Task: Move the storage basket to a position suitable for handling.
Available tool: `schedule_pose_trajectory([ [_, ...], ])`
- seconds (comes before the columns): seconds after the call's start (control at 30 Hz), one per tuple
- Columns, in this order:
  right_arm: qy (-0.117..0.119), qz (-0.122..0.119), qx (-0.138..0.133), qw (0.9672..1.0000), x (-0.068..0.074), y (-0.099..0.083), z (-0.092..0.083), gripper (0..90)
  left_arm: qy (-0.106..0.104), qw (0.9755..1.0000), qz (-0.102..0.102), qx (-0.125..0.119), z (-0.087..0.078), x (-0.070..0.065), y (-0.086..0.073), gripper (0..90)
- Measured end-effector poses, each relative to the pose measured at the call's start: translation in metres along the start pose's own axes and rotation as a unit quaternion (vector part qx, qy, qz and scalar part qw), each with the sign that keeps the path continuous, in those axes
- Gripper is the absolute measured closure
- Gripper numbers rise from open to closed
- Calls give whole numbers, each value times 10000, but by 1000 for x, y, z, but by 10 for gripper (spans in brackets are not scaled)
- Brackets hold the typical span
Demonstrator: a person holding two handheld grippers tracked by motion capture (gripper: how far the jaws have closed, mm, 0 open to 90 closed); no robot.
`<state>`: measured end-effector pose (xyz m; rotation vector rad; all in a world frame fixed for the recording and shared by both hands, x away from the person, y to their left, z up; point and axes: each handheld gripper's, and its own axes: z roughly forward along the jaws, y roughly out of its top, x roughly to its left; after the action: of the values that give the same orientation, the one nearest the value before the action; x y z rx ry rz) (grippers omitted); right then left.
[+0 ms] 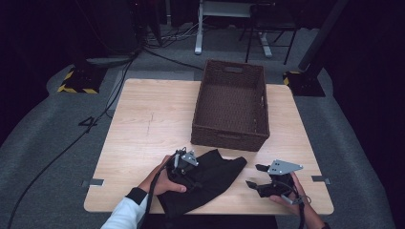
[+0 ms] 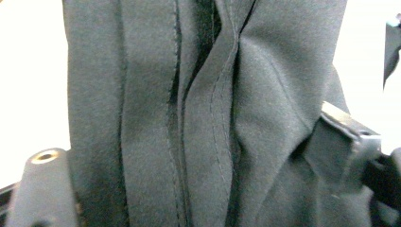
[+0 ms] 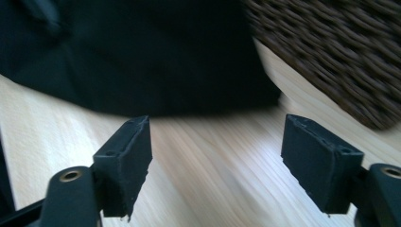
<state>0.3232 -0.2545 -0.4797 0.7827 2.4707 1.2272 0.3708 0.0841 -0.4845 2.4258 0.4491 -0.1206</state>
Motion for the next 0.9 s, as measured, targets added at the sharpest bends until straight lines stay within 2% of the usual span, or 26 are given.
schedule_pose_trajectory([
  [0.13, -35, -170, -116, 9998, 8, 8, 11, 274, -250, 9991, 347, 54, 11, 2, 15, 237],
  [0.27, 13, -332, -179, 9993, 8, 17, 23, 266, -476, 9969, 620, 81, 22, 3, 30, 243],
  [0.37, 91, -452, -213, 9987, 6, 24, 28, 217, -566, 9962, 655, 90, 29, 4, 38, 239],
  [0.47, 143, -519, -96, 9985, -2, 32, 33, 142, -649, 9954, 700, 67, 34, 6, 44, 211],
  [0.5, 143, -519, -96, 9985, -2, 32, 33, 142, -644, 9956, 680, 64, 35, 7, 45, 211],
  [0.6, 377, -512, 108, 9979, -13, 36, 39, 86, -492, 9966, 656, 36, 35, 7, 46, 143],
  [0.63, 534, -462, 151, 9974, -18, 37, 43, 86, -418, 9971, 632, 36, 34, 6, 46, 127],
  [0.67, 704, -390, 209, 9965, -23, 37, 47, 105, -346, 9975, 623, 11, 32, 6, 46, 110],
  [0.7, 1004, -240, 308, 9942, -31, 36, 55, 183, -206, 9984, 528, -79, 27, 6, 43, 96],
  [0.77, 1054, -192, 389, 9935, -33, 35, 57, 189, -124, 9985, 501, -168, 23, 6, 42, 101],
  [0.8, 1038, -156, 490, 9933, -35, 35, 61, 189, -73, 9987, 389, -315, 15, 5, 38, 101],
  [0.83, 1023, -58, 503, 9935, -36, 35, 62, 190, 20, 9984, 374, -412, 6, 3, 33, 144],
  [0.87, 897, 36, 575, 9943, -37, 36, 64, 146, 119, 9981, 393, -450, 0, 0, 30, 165],
  [0.9, 897, 36, 575, 9943, -37, 36, 64, 146, 312, 9976, 405, -475, -8, -5, 25, 165],
])
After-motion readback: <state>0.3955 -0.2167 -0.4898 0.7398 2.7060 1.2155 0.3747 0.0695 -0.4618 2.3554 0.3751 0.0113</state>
